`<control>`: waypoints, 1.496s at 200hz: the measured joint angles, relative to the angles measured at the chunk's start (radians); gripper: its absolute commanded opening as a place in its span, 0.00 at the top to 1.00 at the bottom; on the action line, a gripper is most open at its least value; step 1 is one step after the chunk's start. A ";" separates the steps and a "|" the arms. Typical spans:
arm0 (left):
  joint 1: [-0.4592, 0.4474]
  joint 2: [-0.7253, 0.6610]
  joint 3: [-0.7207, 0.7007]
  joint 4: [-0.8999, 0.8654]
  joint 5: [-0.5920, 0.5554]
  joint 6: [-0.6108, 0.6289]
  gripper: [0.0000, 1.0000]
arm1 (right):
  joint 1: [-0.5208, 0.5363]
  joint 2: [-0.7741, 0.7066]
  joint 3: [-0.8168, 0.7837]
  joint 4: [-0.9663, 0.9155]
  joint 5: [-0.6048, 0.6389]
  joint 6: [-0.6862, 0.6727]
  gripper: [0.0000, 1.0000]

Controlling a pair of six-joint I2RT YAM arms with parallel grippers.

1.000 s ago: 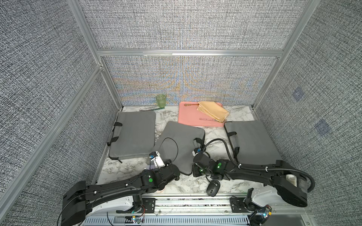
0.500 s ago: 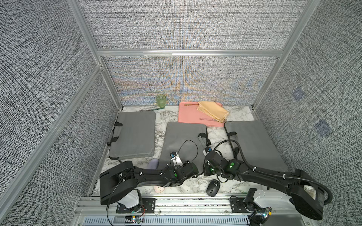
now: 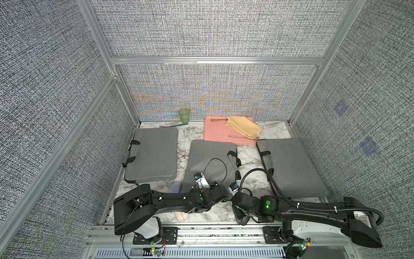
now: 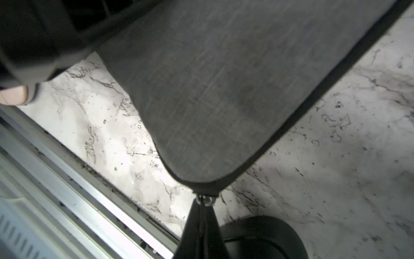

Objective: Put the mouse into the laptop bag
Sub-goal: Unzip the zipper on the zippered laptop bag.

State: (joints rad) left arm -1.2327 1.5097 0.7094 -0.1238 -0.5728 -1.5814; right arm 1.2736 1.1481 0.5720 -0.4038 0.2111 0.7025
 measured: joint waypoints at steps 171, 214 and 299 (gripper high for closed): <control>0.023 -0.217 -0.086 -0.119 -0.036 -0.020 0.01 | 0.085 0.223 0.068 0.386 0.064 0.100 1.00; 0.070 -0.277 -0.115 -0.177 -0.040 -0.048 0.01 | 0.082 0.299 0.071 0.503 0.041 0.125 1.00; 0.078 -0.236 -0.126 -0.138 -0.004 0.002 0.00 | 0.083 0.406 0.061 0.740 0.042 0.150 1.00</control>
State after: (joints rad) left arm -1.1549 1.2739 0.5835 -0.2623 -0.5770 -1.5791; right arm 1.3563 1.5536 0.6334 0.3367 0.2535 0.8524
